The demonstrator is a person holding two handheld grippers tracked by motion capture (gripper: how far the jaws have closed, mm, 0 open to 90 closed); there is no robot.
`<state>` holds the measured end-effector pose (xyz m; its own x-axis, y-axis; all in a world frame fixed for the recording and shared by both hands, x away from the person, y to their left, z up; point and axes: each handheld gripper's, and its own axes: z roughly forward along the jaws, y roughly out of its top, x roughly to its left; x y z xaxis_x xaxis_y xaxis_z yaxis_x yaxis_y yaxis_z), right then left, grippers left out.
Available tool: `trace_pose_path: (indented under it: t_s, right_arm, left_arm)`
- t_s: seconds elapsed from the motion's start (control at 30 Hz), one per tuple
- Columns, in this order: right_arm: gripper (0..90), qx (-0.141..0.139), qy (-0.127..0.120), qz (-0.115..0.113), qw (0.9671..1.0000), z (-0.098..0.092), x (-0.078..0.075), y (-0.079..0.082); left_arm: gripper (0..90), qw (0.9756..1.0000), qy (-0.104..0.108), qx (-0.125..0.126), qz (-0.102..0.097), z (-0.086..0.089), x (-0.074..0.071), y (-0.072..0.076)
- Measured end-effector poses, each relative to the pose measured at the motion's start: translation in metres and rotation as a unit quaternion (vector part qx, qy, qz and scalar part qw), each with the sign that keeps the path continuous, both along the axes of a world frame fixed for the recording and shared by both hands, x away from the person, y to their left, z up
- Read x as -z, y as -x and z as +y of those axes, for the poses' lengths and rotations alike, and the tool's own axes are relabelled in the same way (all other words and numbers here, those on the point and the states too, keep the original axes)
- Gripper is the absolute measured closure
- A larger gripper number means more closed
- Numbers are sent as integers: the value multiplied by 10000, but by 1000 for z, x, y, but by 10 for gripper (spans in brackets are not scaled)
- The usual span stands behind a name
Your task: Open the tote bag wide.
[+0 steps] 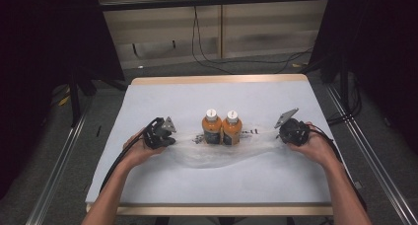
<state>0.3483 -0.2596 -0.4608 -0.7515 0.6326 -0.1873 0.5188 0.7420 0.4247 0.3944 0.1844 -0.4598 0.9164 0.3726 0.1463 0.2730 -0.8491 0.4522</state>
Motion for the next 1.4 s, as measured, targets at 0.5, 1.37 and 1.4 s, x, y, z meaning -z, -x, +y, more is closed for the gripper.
trace_pose_path:
  t_s: [0.5,1.37,1.4]
  right_arm:
    - [900,93,-241,-72,9996,2,-5,2]
    - [900,-135,-2118,-524,9758,4,-46,14]
    - [900,-141,-2206,-532,9738,5,-47,14]
  left_arm:
    - [900,9945,963,-204,352,18,-2,0]
    - [891,9721,2330,105,250,7,-32,27]
    - [893,9688,2464,108,257,4,-33,29]
